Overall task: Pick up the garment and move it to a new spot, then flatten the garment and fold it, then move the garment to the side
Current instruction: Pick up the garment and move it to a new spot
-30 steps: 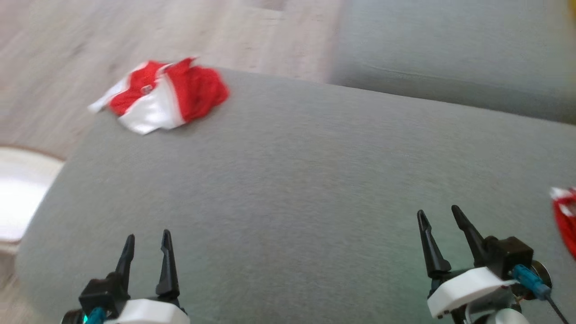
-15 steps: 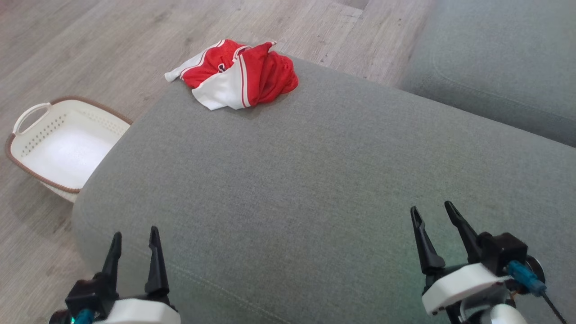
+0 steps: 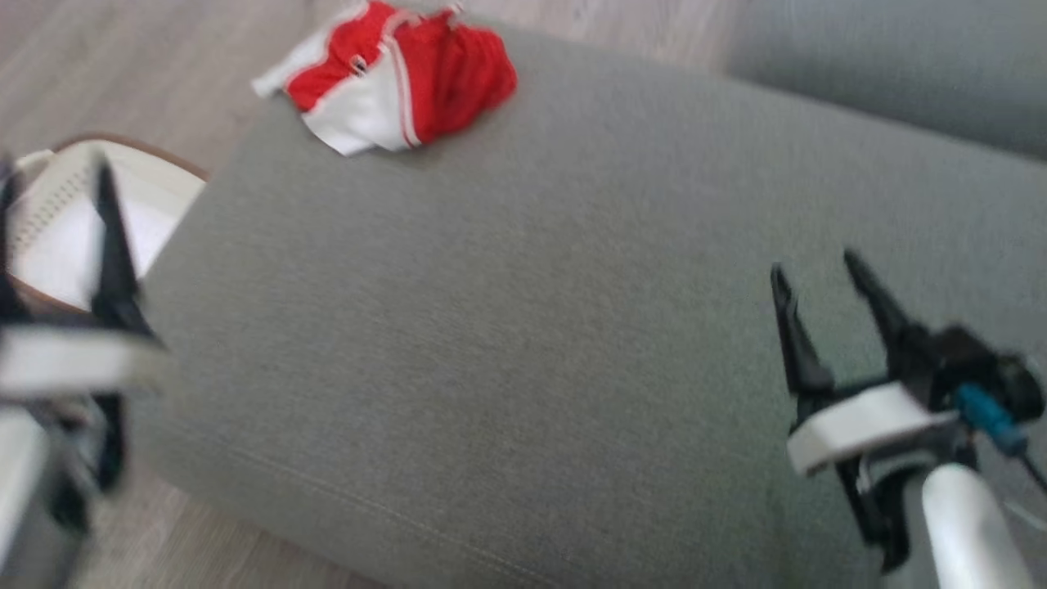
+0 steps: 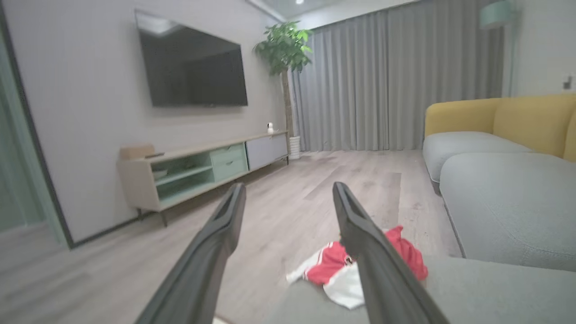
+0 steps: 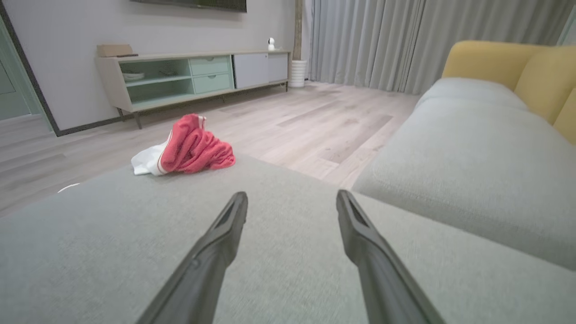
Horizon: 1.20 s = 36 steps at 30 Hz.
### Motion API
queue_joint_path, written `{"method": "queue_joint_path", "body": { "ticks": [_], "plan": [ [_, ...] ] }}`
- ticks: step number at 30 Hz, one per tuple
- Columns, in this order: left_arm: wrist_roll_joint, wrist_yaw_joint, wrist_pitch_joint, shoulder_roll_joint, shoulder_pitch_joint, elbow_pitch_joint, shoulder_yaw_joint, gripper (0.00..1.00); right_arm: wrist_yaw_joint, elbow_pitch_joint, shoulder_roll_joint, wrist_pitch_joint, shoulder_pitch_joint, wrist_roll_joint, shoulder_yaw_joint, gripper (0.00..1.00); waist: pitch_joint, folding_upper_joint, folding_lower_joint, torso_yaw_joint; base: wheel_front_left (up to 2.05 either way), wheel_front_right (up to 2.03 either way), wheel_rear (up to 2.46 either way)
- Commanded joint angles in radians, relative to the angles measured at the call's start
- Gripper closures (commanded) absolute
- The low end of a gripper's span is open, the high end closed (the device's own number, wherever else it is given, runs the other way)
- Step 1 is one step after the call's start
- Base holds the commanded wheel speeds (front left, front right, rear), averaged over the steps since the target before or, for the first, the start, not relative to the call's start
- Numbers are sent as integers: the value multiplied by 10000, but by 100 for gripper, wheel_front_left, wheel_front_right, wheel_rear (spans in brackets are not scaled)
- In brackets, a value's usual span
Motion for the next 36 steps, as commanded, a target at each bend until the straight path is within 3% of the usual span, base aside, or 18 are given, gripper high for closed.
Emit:
{"method": "queue_joint_path", "body": {
  "ticks": [1, 7, 13, 21, 32, 34, 35, 36],
  "plan": [
    [107, -128, 213, 616, -984, -238, 552, 0, 67, -502, -49, 124, -506, -162, 212, 0, 955, 0, -1, -658, 0, 0, 0],
    [242, -974, 1163, 1411, -4075, 882, 559, 0, 67, -1297, -49, 728, -1278, -776, 553, 0, 2467, 0, -1, -1686, 0, 0, 0],
    [-323, -1748, 2010, 1133, -6004, 3030, 286, 0, 67, -1973, -49, 1035, -1538, -1090, 743, 0, 3569, 0, -1, -2662, 0, 0, 0],
    [-805, -2582, 2801, 714, -6889, 5220, -200, 0, 67, -2870, -49, 1387, -1513, -1425, 654, 0, 4689, 0, -1, -3233, 0, 0, 0],
    [-854, -2815, 2374, 313, -7600, 7636, -338, 0, 67, -3306, -49, 1417, -1505, -1476, 437, 0, 5469, 0, -1, -3384, 0, 0, 0],
    [-826, -2893, 2124, 251, -7722, 7918, -356, 65, 67, -3240, -49, 1386, -1524, -1444, 408, 0, 5402, 0, -1, -3351, 0, 0, 0],
    [-833, -2919, 1948, 217, -7792, 8031, -328, 93, 67, -3203, -49, 1360, -1543, -1430, 397, 0, 5342, 0, -1, -3329, 0, 0, 0],
    [-882, -2919, 1769, 176, -7859, 8149, -256, 100, 67, -3149, -49, 1331, -1567, -1415, 388, 0, 5265, 0, -1, -3313, 0, 0, 0]
  ]
}}
